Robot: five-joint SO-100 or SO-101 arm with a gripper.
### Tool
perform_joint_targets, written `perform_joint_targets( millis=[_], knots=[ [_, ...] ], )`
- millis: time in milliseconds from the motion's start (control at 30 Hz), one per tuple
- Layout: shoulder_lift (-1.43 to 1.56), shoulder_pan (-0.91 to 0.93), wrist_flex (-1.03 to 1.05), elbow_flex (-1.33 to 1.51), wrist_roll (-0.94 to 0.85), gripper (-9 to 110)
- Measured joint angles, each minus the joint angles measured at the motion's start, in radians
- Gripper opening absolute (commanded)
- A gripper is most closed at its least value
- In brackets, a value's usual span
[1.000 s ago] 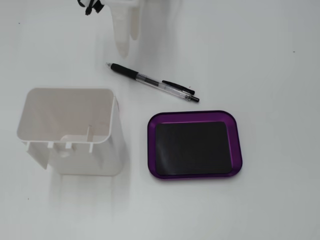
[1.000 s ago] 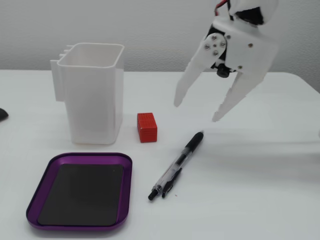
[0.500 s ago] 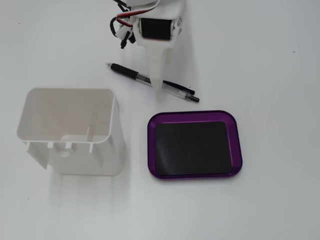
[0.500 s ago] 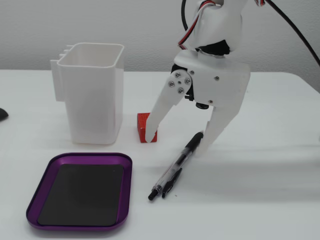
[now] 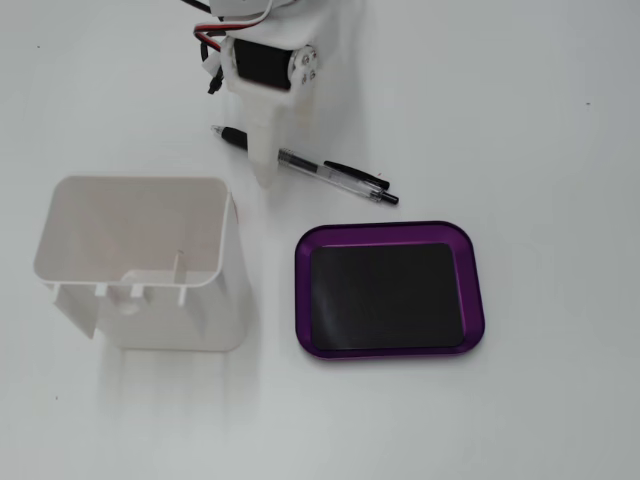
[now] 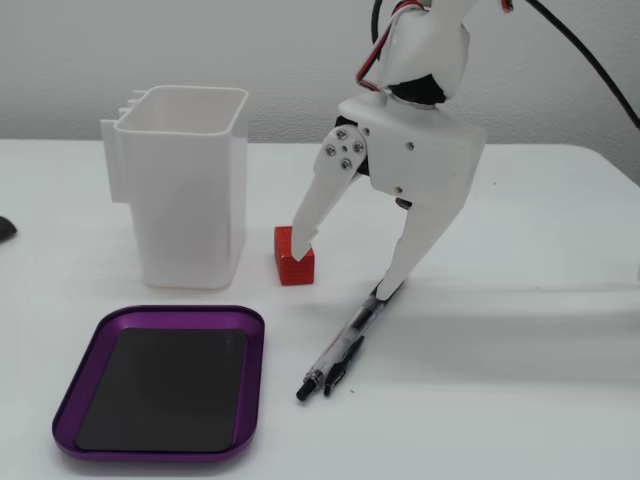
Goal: Pick up the pen and put it in the pen holder.
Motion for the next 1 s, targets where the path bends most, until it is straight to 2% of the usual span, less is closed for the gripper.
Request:
perform_joint_targets(
  millis=[133,300,667,1000],
  knots=[
    [0.000,0.003,-0.020,0.075,0.002,25],
    [0.000,-0.092,-0.112,0.190,0.032,25],
    [0.002,-0.109,-0.143,0.195,0.031,25],
    [-0.103,-0.107,-0.210,0.137,0.040,13]
  ],
)
